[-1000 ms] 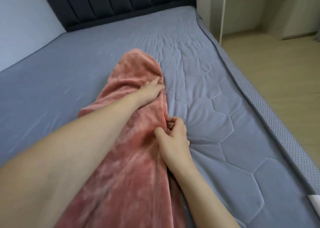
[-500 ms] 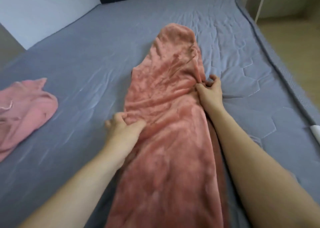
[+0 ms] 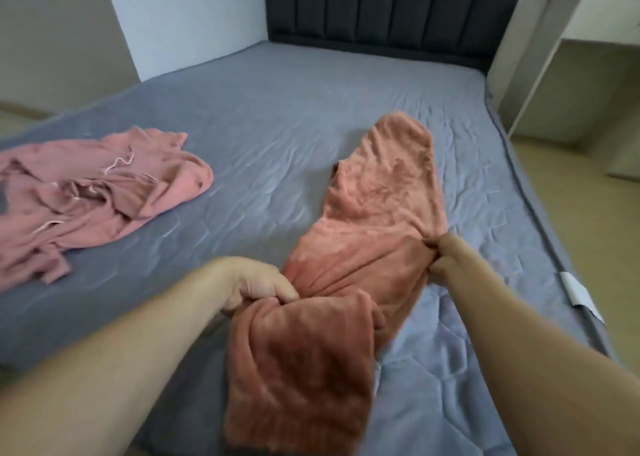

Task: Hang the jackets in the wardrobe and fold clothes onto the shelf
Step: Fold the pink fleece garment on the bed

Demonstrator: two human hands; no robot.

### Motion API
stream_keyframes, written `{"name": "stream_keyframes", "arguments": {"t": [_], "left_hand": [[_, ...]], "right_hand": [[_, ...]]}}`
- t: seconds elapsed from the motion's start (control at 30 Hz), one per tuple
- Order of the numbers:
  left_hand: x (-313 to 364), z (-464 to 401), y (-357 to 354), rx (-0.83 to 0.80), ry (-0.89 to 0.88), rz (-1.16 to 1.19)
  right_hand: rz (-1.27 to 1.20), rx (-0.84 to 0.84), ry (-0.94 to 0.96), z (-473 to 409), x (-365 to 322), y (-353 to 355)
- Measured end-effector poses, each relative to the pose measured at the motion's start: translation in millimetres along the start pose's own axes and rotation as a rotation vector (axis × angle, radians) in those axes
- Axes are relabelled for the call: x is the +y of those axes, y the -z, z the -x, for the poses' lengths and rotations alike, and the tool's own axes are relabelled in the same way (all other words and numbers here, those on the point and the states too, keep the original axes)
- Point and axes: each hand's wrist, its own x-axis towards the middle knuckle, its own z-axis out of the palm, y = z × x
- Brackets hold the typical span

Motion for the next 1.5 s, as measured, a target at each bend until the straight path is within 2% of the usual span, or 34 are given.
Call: {"name": "stream_keyframes", "arguments": {"t": [0.1, 0.17, 0.23, 0.27, 0.3, 0.33, 0.37, 0.4, 0.43, 0.47, 0.6, 0.67, 0.73, 0.8, 0.87, 0.93, 1.0, 1.03, 1.07, 1.13, 1.2, 1.3, 1.33, 1.4, 1.47, 1.5], "left_hand": [[-15, 38, 102, 0.13, 0.248, -0.451], [-12, 60, 144, 0.182, 0.483, -0.812], [-8, 62, 151, 0.369, 0.634, -1.064], [-5, 55, 145, 0.542, 0.632, -1.164], [-3, 45, 131, 0.74, 0.529, -1.236], [2, 32, 111, 0.893, 0.277, -1.231], [8, 16, 88, 0.938, -0.025, -1.142], [14, 5, 62, 0.871, -0.27, -1.019], [18, -3, 36, 0.784, -0.412, -0.937], [23, -10, 12, 0.752, -0.472, -0.936], [20, -38, -21, 0.912, -0.436, -1.18], [20, -38, -13, 0.907, -0.455, -1.165], [32, -21, -10, 0.832, -0.469, -1.139], [49, 1, -9, 0.706, -0.311, -1.17], [63, 10, -7, 0.529, -0.093, -1.301], [74, 1, -7, 0.351, 0.079, -1.362], [83, -7, -14, 0.25, 0.13, -1.241], [93, -11, -21, 0.297, 0.06, -1.167], [100, -19, -31, 0.419, -0.064, -1.107], [109, -38, -68, 0.634, -0.326, -1.18], [107, -68, -110, 0.696, -0.444, -1.355], [111, -72, -127, 0.761, -0.576, -1.484], [111, -67, -125, 0.699, -0.585, -1.52], [109, -54, -126, 0.438, -0.513, -1.63], [117, -37, -129, 0.117, -0.258, -1.673], [132, -29, -128, 0.003, -0.086, -1.582]], "right_hand": [[-0.025, -0.13, -0.211, 41, 57, -25], [0.07, -0.242, -0.22, 56, 79, -47], [0.099, -0.253, -0.147, 59, 76, -66], [0.087, -0.226, -0.098, 59, 69, -72], [0.078, -0.191, -0.059, 56, 60, -76], [0.071, -0.153, -0.034, 50, 50, -76], [0.056, -0.111, -0.019, 41, 39, -74], [0.036, -0.076, -0.003, 32, 29, -72], [0.025, -0.057, 0.022, 21, 21, -70], [0.027, -0.055, 0.048, 13, 11, -69], [0.084, 0.006, 0.165, -20, -17, -73], [0.106, 0.056, 0.258, -31, -34, -72], [-0.062, 0.117, 0.339, -35, -42, -68], [-0.324, 0.184, 0.437, -20, -26, -61], [-0.5, 0.181, 0.431, 1, 7, -44], [-0.538, 0.165, 0.387, 16, 29, -10], [-0.522, 0.123, 0.312, 19, 30, 32], [-0.49, 0.087, 0.268, 17, 24, 53], [-0.452, 0.05, 0.226, 14, 17, 69], [-0.312, -0.011, 0.183, 7, 5, 81], [-0.186, -0.056, 0.186, 1, 1, 78], [-0.154, -0.08, 0.202, -3, -7, 82], [-0.158, -0.078, 0.21, -2, -12, 91], [-0.164, -0.069, 0.231, -3, -26, 117], [-0.154, -0.061, 0.231, -8, -37, 149], [-0.123, -0.051, 0.215, -12, -40, 161]]}}
